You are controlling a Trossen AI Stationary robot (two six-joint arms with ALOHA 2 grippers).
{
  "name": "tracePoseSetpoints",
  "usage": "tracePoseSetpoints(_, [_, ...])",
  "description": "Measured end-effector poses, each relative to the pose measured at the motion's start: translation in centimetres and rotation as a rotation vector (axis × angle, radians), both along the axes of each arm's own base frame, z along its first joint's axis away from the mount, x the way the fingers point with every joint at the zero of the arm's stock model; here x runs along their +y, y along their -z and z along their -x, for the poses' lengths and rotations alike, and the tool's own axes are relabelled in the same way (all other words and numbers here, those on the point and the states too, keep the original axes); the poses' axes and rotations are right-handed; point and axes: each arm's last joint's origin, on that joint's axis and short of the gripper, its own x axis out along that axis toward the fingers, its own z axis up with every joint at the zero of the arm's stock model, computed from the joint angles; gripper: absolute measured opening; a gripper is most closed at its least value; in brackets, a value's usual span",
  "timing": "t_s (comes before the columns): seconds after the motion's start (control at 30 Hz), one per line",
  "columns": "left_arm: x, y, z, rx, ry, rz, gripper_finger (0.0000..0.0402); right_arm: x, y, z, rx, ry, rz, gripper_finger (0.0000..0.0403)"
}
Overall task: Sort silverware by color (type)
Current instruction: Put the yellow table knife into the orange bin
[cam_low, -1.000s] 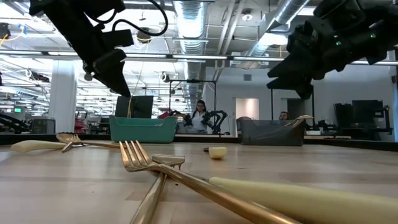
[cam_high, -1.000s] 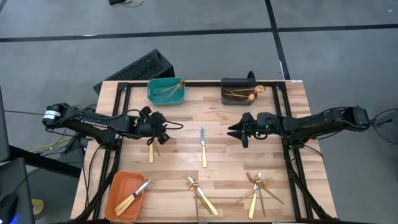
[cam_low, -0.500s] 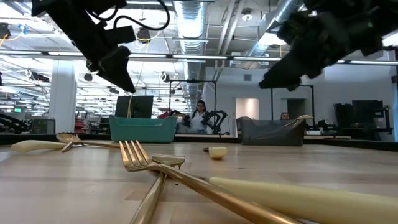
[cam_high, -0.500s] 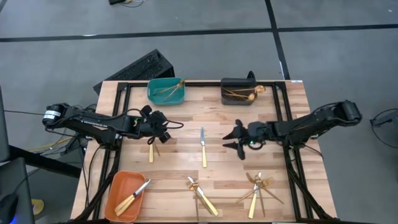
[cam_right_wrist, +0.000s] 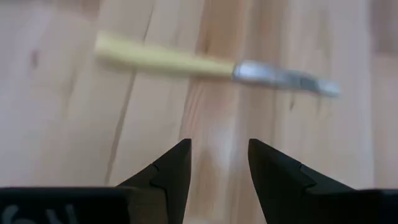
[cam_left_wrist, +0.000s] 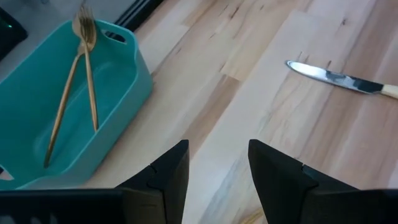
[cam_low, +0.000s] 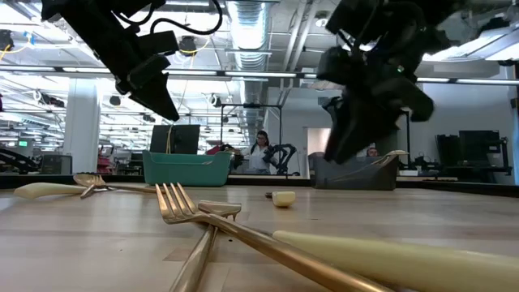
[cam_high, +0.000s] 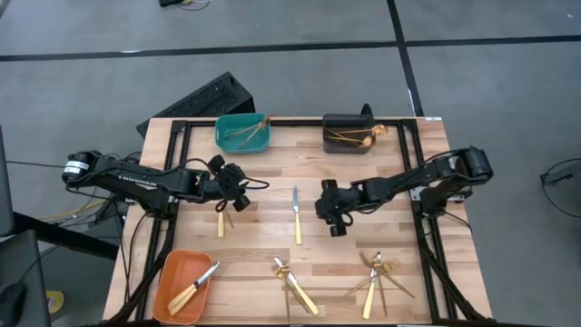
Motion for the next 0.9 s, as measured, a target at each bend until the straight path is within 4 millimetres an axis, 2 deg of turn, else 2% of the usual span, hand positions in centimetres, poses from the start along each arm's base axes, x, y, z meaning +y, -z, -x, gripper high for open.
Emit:
tracePoseSetpoints(0.17, [0.0,-0.1,0.0,-0.011,-0.013,-0.019,0.0153,0.4,0.4,-1.5,0.060,-0.184,0.108,0.0183])
tracePoseSetpoints(0.4, [0.0,-0.1,0.0,-0.013,-0.019,-0.024,0.0153,0.8,0.3,-5.6,0.070,-0.420,0.269,0.0183])
tracePoseSetpoints(0.5, [0.0,-0.1,0.0,-0.010,-0.009,-0.008,0.0153,0.9,0.6,-6.9,0.135,-0.501,0.308,0.0182])
tracePoseSetpoints(0.67, [-0.2,0.0,0.0,-0.009,-0.005,0.000,0.0153,0.8,1.1,-9.0,0.196,-0.557,0.330,0.0174])
tracePoseSetpoints(0.9, [-0.2,0.0,0.0,-0.021,-0.018,0.012,0.0153,0.4,2.6,-10.5,0.245,-0.612,0.353,0.0158])
